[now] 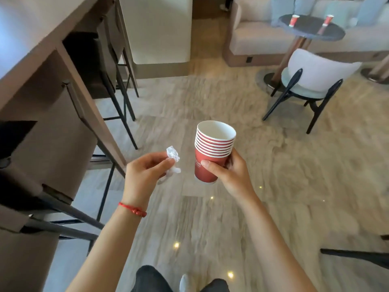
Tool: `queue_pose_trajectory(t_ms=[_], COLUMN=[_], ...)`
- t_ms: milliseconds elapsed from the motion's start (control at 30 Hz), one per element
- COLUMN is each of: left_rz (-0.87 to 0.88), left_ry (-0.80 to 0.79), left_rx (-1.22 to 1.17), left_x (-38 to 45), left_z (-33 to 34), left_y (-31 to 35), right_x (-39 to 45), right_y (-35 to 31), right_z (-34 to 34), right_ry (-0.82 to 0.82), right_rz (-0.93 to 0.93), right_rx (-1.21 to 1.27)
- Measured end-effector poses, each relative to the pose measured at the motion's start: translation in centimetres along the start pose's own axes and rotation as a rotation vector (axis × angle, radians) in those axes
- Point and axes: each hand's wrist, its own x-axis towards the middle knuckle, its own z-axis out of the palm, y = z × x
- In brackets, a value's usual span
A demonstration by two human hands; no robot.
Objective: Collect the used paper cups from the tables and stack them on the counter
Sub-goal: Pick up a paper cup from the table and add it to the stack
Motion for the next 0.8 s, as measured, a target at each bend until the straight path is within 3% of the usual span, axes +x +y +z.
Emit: queue_pose_trajectory(t_ms=[267, 800], left_rz=[-0.048, -0.137], left_ry=[-0.06, -0.134], left_rx=[-0.005, -0.004], left_x=[9.8, 41.2], left_z=[5.6, 15.7], left_y=[-0.6, 2.1], right_x=[9.3, 39.1], right_y=[2.1, 2.3], right_z=[-2.8, -6.0], right_ry=[0.054, 0.169], right_rz=[0.045, 0.09], right_rx=[0.0, -0.022])
